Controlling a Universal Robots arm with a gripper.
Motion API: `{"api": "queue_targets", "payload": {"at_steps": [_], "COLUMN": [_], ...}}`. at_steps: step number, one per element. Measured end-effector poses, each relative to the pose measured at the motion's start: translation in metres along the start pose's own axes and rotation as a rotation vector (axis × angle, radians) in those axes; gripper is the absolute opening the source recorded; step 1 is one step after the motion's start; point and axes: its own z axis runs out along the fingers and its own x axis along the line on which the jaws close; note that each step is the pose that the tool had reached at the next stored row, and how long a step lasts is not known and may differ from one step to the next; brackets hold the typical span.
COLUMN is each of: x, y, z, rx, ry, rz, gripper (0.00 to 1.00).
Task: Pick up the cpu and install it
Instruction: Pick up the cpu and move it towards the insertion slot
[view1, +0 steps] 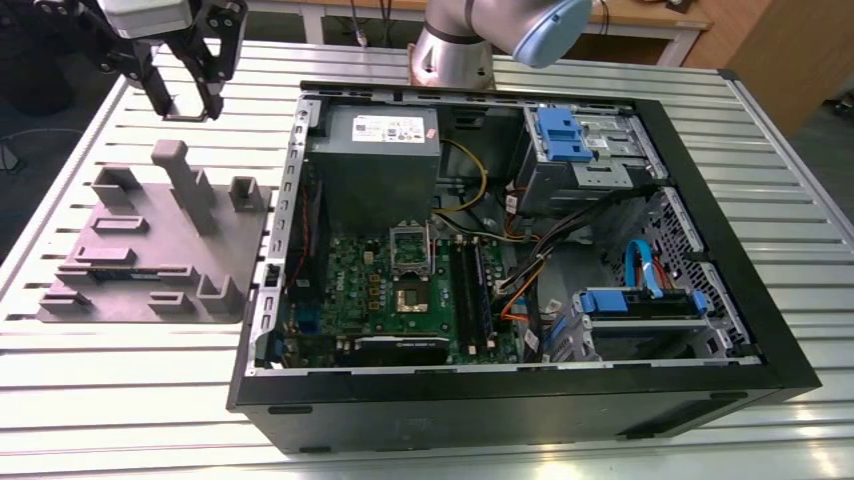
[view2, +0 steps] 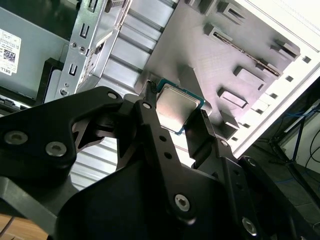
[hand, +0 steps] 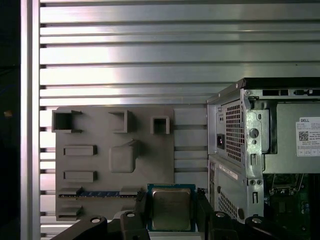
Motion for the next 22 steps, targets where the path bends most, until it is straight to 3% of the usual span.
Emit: {"api": "queue_targets", "payload": {"at_steps": [22], "x": [-0.0078], "y": [0.0003], "z": [0.0], "rx": [0.0], "ry": [0.0], "rz": [0.0], "gripper": [0.47]}}
